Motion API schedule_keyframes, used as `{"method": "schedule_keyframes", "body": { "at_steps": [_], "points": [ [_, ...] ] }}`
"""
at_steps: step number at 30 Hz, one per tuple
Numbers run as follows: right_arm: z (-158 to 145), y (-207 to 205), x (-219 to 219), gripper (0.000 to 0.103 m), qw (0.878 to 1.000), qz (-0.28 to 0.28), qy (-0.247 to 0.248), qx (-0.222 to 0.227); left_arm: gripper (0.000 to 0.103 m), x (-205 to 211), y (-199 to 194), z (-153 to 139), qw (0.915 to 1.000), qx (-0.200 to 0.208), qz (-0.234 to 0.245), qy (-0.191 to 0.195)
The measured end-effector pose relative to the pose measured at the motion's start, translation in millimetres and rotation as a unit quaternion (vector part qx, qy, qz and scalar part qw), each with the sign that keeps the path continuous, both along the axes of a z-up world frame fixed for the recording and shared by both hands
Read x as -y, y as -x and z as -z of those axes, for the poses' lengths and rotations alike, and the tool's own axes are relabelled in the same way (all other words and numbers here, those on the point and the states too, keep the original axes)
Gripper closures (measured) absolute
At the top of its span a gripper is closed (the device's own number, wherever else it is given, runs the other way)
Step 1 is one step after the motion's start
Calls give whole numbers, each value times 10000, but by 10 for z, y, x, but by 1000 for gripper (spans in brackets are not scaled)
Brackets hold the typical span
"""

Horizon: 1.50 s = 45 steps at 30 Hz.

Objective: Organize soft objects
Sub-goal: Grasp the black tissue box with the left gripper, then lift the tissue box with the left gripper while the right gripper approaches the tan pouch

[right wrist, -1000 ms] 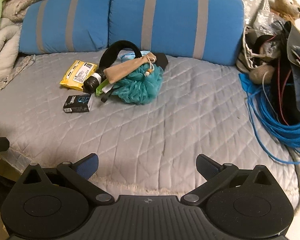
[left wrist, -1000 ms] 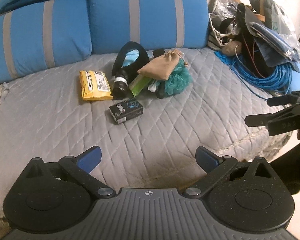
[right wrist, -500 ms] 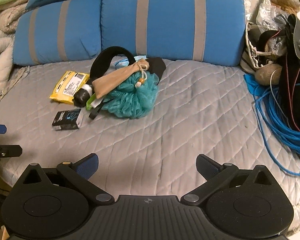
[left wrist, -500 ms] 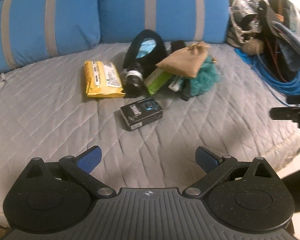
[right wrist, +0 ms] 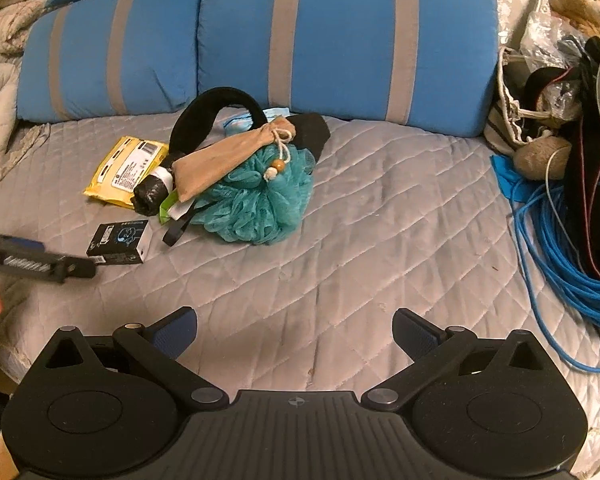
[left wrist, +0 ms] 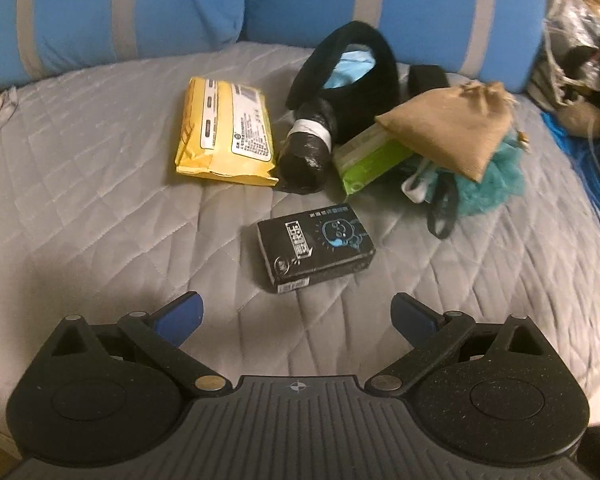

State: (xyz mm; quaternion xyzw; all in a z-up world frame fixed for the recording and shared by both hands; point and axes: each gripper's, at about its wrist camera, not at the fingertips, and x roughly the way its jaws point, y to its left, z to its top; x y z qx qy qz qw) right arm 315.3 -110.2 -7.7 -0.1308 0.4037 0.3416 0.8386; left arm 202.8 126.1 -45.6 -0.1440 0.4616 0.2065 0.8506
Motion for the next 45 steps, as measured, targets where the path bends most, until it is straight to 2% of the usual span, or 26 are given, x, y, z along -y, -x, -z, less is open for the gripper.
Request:
{"method": "schedule_keyframes", "body": {
  "at_steps": [5, 10, 13, 19, 20, 22, 23, 25, 30, 37, 45],
  "points": [
    [-7, 24, -7, 0, 10000, -76, 48, 35, 0, 0, -231, 138, 9992, -175, -274, 253],
    [-12, 17, 6, 0, 10000, -59, 69, -1, 0, 35, -415, 206, 9979, -261, -581, 127],
    [-16, 12, 18, 0, 10000, -54, 66, -16, 0, 53, -517, 268, 9954, -408, -869, -74],
    [-19, -17, 42, 0, 9999, 7, 18, -103, 2, 8, -623, 365, 9890, -500, -1391, -35],
    [-18, -23, 43, 0, 9999, 24, 13, -134, 9, -2, -632, 369, 9878, -485, -1483, -41],
    [-12, -30, 48, 0, 9998, 50, -7, -209, 17, -6, -623, 362, 9858, -510, -1595, -106],
    [-8, -34, 51, 0, 9997, 55, -14, -243, 27, -5, -622, 353, 9851, -519, -1635, -146],
    [2, -41, 56, 0, 9996, 89, -2, -284, 32, 6, -623, 326, 9838, -549, -1691, -221],
    [26, -84, 80, 0, 9988, 232, -28, -433, 33, -9, -566, 244, 9848, -441, -1677, -14],
    [9, -129, 97, 0, 9976, 277, -213, -600, 33, 79, -324, 42, 9897, -218, -1414, 6],
    [-29, -131, 115, 0, 9964, 246, -442, -686, 33, 277, -17, -188, 9977, -65, -673, -56]
  ]
}}
